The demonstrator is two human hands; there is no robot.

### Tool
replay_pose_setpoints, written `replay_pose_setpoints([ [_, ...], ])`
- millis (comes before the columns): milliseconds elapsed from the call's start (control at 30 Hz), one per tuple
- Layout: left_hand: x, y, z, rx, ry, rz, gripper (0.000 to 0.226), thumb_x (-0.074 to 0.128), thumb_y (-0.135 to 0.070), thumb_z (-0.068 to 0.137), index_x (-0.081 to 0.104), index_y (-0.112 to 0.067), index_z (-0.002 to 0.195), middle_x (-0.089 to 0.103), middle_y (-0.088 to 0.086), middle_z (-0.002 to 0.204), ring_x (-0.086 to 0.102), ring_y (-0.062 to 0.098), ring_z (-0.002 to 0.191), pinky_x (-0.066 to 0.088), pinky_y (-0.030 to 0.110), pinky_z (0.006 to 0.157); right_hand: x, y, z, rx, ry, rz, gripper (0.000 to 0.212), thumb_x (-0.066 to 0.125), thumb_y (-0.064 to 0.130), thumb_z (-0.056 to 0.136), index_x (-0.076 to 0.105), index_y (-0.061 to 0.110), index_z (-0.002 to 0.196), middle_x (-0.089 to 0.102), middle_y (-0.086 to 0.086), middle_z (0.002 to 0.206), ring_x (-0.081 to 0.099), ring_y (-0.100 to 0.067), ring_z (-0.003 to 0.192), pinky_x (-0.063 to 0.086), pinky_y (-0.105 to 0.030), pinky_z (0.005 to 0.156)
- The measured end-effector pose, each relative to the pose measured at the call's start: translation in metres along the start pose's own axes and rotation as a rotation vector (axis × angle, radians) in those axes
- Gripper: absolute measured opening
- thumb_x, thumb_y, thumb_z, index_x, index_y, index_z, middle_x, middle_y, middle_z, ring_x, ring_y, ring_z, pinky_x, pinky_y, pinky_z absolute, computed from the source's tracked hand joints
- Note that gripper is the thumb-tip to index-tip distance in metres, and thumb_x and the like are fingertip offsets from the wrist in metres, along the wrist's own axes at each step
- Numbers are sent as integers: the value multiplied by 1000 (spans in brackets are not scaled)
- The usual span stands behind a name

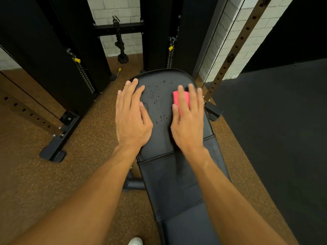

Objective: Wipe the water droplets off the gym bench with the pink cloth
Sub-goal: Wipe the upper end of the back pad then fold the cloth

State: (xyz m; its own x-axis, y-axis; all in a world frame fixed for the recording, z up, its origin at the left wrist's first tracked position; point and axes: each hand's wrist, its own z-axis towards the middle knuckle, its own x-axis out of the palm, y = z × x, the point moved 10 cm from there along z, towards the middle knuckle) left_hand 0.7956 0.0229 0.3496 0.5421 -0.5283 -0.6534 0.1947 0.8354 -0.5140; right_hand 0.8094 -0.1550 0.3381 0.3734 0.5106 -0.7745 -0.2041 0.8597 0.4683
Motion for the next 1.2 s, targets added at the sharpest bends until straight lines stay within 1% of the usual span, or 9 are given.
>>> replay_pose_setpoints([
  [167,0,1,-1,-5,5,-38,48,41,-4,107,50,-6,153,39,6,169,23,19,162,16,48,134,7,42,-35,-338,166,22,52,49,23,114,40,17,165,30,-7,174,11,-30,166,21,-52,132],
  [300,0,3,-1,-18,-2,-74,47,39,-2,107,50,-4,152,38,7,169,24,21,162,14,47,134,-6,9,-41,-208,145,7,54,47,26,115,35,20,167,25,-4,177,8,-26,167,24,-54,131],
  [433,-4,11,-3,-88,-44,-148,46,38,0,107,47,1,153,38,12,168,26,24,161,22,50,132,2,15,-3,-41,67,-34,54,40,30,116,33,15,167,23,-11,177,9,-34,166,25,-58,130],
  [600,-4,15,-4,-100,-55,-185,48,38,2,106,46,2,153,40,13,166,30,26,159,26,49,130,19,63,-16,-283,185,10,55,44,24,114,34,16,167,25,-8,176,7,-33,166,18,-55,132],
  [700,-5,14,-4,-105,-61,-182,49,37,2,106,46,1,154,39,11,166,29,25,159,28,51,129,8,44,-57,-394,285,3,55,47,23,115,33,20,168,21,-3,178,4,-27,167,19,-52,133],
  [833,-5,12,-3,-107,-61,-168,49,37,2,105,46,1,154,40,11,166,29,25,159,28,51,129,-12,-8,-53,-219,227,-29,56,46,27,116,30,21,169,17,-3,179,3,-25,167,24,-54,131],
  [967,-4,13,-3,-105,-57,-147,49,37,1,106,46,0,154,40,11,166,29,25,159,27,50,129,-1,4,-21,-71,154,-58,55,36,31,116,29,16,169,18,-10,178,3,-32,167,19,-53,133],
  [1133,-5,12,-3,-96,-53,-116,49,38,0,106,47,-1,154,40,10,166,30,24,159,28,48,129,11,45,-74,-347,316,-39,57,43,25,115,28,19,170,17,-6,179,0,-29,167,17,-52,133],
  [1200,-6,8,-2,-96,-45,-74,47,40,-3,107,46,-2,154,39,10,166,29,23,159,28,46,129,0,25,-87,-335,311,-30,57,45,26,116,29,22,170,16,-3,179,1,-26,167,21,-51,132],
])
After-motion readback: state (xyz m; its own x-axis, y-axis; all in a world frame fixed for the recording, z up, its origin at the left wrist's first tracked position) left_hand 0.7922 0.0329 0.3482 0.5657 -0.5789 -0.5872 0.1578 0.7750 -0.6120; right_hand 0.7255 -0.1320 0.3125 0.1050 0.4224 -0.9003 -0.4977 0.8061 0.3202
